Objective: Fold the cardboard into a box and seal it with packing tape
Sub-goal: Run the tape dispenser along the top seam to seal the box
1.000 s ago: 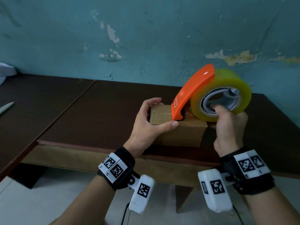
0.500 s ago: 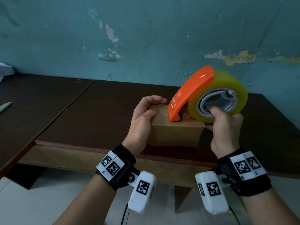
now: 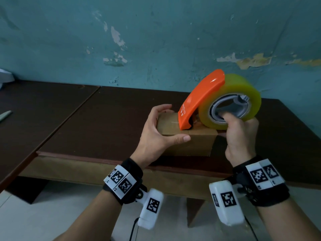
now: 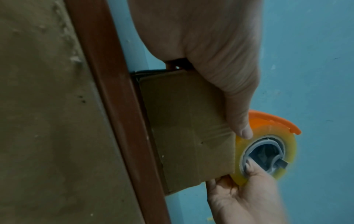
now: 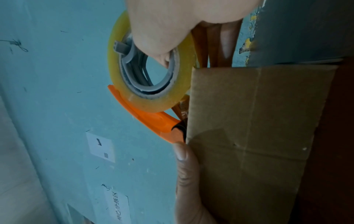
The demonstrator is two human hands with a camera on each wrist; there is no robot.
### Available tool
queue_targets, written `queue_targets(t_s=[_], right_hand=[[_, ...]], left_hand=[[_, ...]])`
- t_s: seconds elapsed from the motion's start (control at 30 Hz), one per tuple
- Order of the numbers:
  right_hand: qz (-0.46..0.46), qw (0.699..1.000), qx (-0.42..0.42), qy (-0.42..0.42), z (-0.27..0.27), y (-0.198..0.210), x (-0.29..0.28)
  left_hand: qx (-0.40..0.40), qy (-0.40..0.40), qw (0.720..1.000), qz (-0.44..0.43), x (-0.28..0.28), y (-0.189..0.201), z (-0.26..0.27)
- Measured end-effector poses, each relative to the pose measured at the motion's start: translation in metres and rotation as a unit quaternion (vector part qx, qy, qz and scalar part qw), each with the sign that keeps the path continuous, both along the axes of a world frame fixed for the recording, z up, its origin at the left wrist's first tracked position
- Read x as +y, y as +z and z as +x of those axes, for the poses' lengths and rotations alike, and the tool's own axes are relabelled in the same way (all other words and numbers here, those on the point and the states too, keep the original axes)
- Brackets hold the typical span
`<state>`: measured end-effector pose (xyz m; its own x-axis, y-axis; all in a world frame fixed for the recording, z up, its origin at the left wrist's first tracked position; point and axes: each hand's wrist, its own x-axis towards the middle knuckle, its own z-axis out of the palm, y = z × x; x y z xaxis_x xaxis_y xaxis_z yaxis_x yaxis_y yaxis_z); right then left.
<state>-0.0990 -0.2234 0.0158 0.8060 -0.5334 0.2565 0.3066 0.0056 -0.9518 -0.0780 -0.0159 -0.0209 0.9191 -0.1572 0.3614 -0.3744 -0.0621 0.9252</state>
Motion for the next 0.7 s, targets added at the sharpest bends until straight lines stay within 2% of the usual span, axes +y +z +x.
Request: queue_targets(t_s=[0.2,0.43,0.7], right_hand=[[-0.037,0.999,0.000,0.026,-0.001,0.010,-0.005],[0.025,0.998,0.021,0.057,0.003,0.013,-0.016],[0.003,0.999,0.017,0.037,0.003,0.018,-0.024]], left_hand=[[-0.001,-0.014,1.000,0.015,0.003,0.002,0.002],[0.002,-0.018,0.999,0.026,0.006,0.008,0.001],[-0.008,-0.028,0.999,0.040,0.010,0.007,0.003]])
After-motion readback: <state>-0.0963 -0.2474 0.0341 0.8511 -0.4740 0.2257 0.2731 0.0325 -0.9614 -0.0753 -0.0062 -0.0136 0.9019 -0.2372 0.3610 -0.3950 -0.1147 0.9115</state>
